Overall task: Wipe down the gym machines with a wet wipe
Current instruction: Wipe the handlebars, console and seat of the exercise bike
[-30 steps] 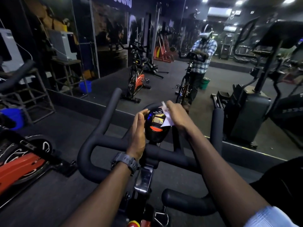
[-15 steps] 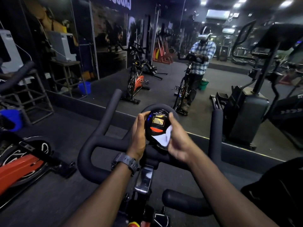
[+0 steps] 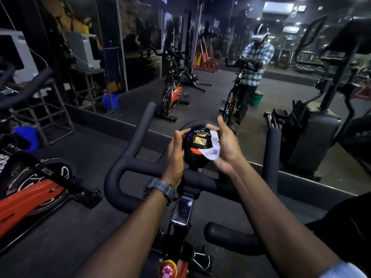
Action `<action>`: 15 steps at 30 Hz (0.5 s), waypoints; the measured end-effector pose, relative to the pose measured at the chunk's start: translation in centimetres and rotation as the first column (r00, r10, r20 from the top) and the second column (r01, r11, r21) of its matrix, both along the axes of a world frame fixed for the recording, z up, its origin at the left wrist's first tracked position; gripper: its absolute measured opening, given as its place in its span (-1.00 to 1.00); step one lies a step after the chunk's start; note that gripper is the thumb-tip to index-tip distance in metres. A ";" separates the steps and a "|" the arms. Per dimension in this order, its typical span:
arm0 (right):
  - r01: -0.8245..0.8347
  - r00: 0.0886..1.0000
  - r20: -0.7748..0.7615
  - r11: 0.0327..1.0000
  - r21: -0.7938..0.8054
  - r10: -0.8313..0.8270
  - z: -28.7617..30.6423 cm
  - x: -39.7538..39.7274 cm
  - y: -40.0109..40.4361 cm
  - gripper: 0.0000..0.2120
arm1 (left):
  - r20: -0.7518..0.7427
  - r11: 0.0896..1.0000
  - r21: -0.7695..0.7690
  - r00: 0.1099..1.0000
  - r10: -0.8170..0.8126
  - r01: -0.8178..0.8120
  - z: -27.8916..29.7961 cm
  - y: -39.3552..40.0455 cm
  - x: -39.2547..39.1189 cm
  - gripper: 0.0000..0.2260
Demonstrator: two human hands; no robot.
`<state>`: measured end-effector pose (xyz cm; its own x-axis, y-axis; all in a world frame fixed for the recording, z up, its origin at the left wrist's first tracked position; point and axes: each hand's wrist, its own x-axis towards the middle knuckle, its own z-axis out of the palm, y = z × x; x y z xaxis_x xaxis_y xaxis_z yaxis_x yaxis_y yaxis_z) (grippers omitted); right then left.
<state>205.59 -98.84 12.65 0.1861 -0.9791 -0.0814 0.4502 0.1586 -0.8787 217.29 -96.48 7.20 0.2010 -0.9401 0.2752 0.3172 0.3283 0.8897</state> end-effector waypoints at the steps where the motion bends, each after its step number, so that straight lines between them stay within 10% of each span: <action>1: 0.096 0.979 -0.169 0.988 -0.121 -0.115 0.0 0.2 -0.3 -0.66 | 0.000 1.000 0.003 1.000 0.004 -0.004 0.0 0.0 0.1 -0.50; 3: 0.144 0.731 -0.517 0.841 -0.521 -0.445 -1.1 0.3 0.0 -0.77 | -0.015 1.000 0.024 1.000 -0.004 0.004 0.1 -0.1 0.2 -0.44; 6: -0.235 0.442 -0.545 0.494 -0.837 -0.712 -3.1 0.7 0.5 -0.58 | -0.048 0.994 0.103 0.998 0.028 -0.023 0.6 0.0 1.0 -0.22; 10: -0.617 0.085 -0.452 0.309 -0.724 -0.888 -3.1 0.8 1.2 -0.60 | 0.028 0.979 0.176 0.995 0.095 -0.099 1.9 0.3 4.0 -0.27; 15: -0.806 -0.030 -0.508 0.322 -0.497 -0.861 -4.4 3.5 2.4 -0.54 | 0.252 0.952 0.182 0.948 0.195 -0.244 1.5 0.5 9.3 -0.33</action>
<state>209.11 -96.44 8.26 0.7352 -0.5072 0.4496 -0.6610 -0.6833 0.3100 226.54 -95.95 8.72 0.3639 -0.9207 0.1412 0.0387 0.1664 0.9853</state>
